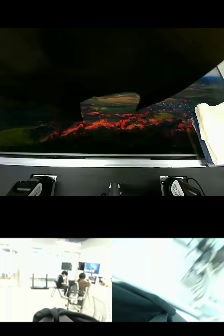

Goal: Fold the shirts.

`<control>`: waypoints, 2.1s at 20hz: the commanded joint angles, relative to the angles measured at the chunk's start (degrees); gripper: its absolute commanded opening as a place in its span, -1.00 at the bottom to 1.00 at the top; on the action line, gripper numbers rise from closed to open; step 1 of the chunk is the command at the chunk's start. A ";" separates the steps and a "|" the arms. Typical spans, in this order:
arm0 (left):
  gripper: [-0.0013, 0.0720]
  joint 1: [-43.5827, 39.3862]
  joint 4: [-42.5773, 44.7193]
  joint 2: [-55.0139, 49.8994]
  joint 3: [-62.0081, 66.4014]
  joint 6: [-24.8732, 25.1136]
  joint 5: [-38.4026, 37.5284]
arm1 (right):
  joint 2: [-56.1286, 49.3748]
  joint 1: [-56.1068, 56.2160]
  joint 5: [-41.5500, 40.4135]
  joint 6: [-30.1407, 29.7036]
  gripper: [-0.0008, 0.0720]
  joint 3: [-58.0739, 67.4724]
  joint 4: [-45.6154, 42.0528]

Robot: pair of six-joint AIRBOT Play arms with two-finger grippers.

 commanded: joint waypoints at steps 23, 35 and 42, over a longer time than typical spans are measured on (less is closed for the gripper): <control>-0.88 0.00 4.02 -52.92 -13.70 -2.34 -9.35 | -58.51 19.67 1.60 12.74 -0.92 1.27 -22.95; -0.88 0.42 3.87 -56.43 -13.44 -1.84 -2.16 | -62.36 19.67 -2.95 11.76 -0.91 1.29 -23.28; -0.88 -0.11 3.56 -56.92 -21.38 -0.15 -23.56 | -67.28 19.69 16.41 7.26 -0.91 1.25 -23.17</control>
